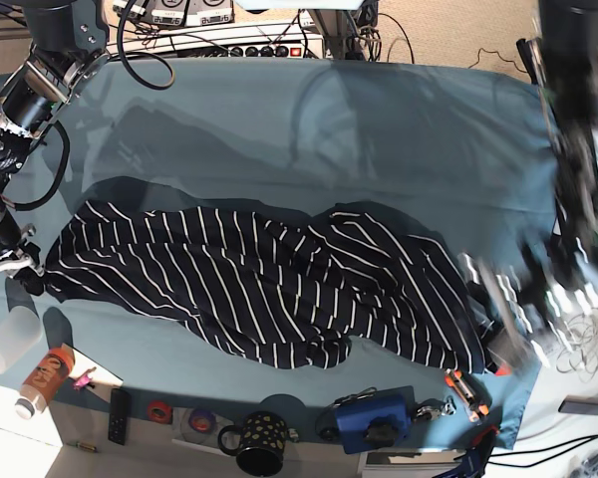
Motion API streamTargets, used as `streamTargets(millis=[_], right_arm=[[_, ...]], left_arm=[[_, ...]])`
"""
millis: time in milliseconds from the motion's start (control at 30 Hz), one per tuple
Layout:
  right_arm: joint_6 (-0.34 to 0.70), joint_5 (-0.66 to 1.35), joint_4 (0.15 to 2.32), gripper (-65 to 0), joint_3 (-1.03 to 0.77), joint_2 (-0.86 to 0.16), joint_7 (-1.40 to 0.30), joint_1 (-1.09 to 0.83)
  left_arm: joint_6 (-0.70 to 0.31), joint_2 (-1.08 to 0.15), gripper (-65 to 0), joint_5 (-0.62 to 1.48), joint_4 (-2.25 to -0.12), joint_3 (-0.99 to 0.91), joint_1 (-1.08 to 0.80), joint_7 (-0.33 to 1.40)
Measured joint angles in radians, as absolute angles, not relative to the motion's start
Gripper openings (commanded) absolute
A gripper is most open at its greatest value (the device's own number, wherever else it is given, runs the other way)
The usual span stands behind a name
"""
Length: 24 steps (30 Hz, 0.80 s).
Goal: Layout the t-shirt on the table in an organized manner, then fold the t-shirt properly
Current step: 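Release the shirt with the left gripper and lift it, then grasp the shirt fabric with the left gripper and drag it to spread it flat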
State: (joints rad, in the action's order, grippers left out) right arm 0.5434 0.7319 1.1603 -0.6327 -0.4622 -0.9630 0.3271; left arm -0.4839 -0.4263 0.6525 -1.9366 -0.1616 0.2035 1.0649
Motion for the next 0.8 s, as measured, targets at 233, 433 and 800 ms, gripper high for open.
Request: streamTargets(millis=[233, 433, 800], right_arm=[[0.546, 0.735, 1.16, -65.0, -0.633, -0.462, -0.963, 0.327], [0.546, 0.734, 1.16, -65.0, -0.633, -0.462, -0.968, 0.327], [0.546, 0.734, 1.16, -65.0, -0.633, -0.462, -0.971, 0.327]], left_arm=[[-0.699, -0.289, -30.3, 0.332, -1.996, -0.119, -0.05, 0.73], [-0.597, -0.313, -30.3, -0.101, -1.994, 0.182, -0.084, 0.56], [-0.234, -0.314, -30.3, -0.45, -1.839, 0.558, -0.037, 0.529]])
